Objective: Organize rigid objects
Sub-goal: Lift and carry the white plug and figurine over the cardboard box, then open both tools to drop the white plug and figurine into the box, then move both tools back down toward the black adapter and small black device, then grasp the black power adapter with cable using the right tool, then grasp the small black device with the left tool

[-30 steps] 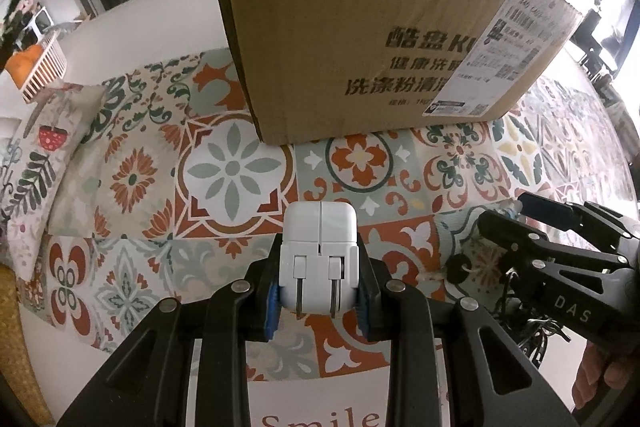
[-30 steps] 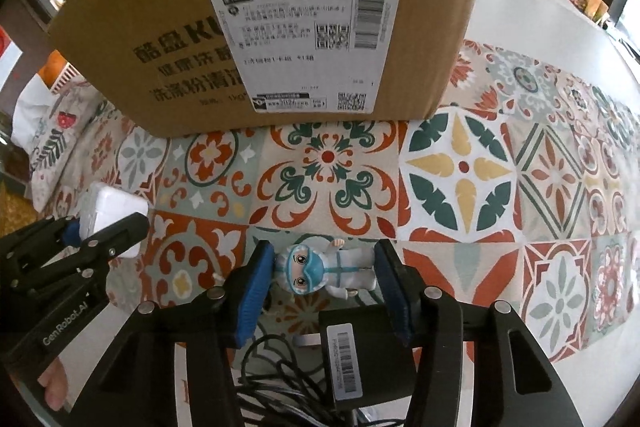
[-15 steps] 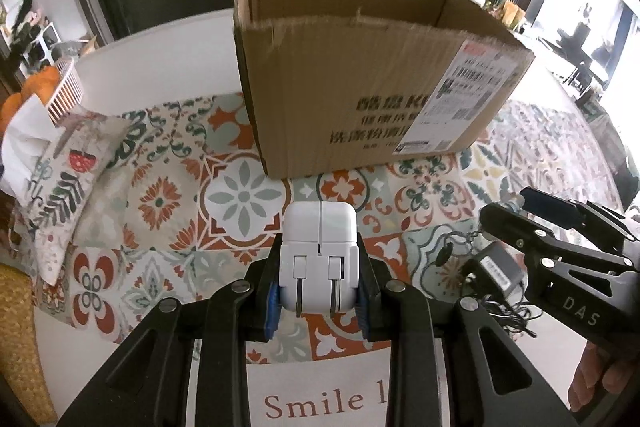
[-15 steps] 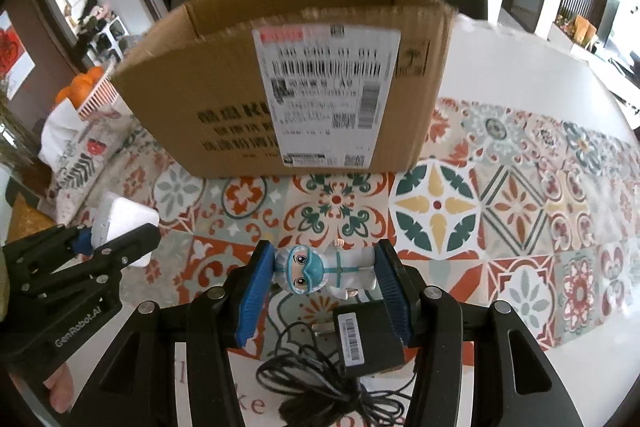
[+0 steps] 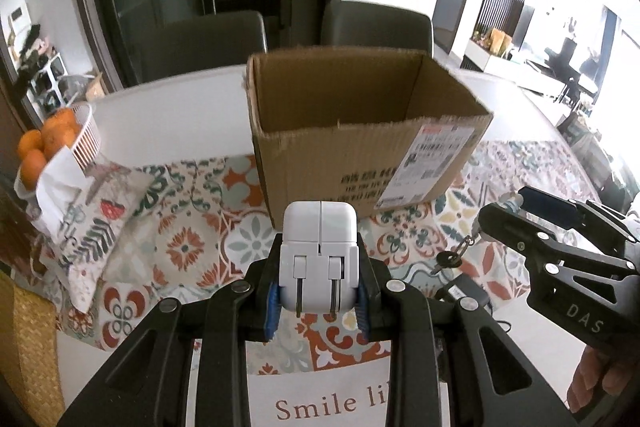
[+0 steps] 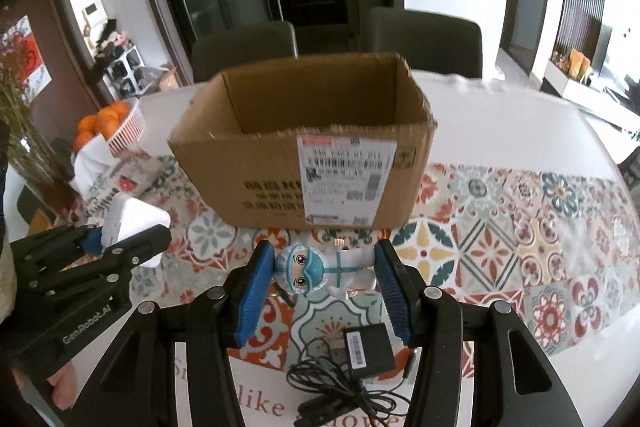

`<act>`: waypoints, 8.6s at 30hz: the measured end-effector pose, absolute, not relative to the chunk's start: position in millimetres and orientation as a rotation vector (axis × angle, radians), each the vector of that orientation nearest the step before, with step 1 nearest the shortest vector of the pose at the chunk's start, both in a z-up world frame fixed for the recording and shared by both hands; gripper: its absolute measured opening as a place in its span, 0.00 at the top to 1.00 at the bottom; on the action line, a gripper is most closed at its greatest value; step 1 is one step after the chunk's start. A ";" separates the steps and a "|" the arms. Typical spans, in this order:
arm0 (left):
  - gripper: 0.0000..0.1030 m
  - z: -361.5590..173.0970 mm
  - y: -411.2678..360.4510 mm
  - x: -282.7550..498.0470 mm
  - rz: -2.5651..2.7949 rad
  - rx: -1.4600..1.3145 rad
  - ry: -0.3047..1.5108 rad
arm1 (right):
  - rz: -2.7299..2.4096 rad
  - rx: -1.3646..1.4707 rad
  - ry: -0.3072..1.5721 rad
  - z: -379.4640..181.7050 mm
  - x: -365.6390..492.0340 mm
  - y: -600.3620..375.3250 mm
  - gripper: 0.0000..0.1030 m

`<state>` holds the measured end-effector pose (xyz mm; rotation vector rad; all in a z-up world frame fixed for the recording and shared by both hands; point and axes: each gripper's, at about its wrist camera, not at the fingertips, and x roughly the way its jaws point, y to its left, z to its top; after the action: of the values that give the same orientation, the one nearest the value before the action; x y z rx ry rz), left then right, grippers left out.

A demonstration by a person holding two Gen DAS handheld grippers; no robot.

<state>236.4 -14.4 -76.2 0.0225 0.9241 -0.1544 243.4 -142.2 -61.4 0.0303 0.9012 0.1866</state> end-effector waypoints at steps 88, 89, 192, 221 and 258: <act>0.68 -78.5 -35.4 396.7 -0.191 0.084 1.039 | 0.180 -0.098 0.952 -51.6 397.7 -147.7 0.49; 0.66 -76.6 -35.0 396.1 -0.185 0.085 1.035 | 0.178 -0.095 0.951 -51.2 397.6 -148.2 0.46; 0.09 -176.5 -54.1 192.9 -0.002 0.070 1.254 | 0.239 -0.019 1.241 -189.7 237.8 -177.2 0.48; 0.18 -143.2 -102.1 180.2 -0.281 0.141 1.171 | 0.064 0.059 1.058 -118.9 192.4 -222.7 0.58; 0.70 -220.9 -161.4 179.5 -0.551 0.234 1.313 | -0.093 0.106 1.241 -172.4 141.2 -253.6 0.58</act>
<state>179.5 -161.4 -221.0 0.2337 1.3130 -0.5506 141.2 -253.6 -172.4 0.1064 1.2411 -0.0935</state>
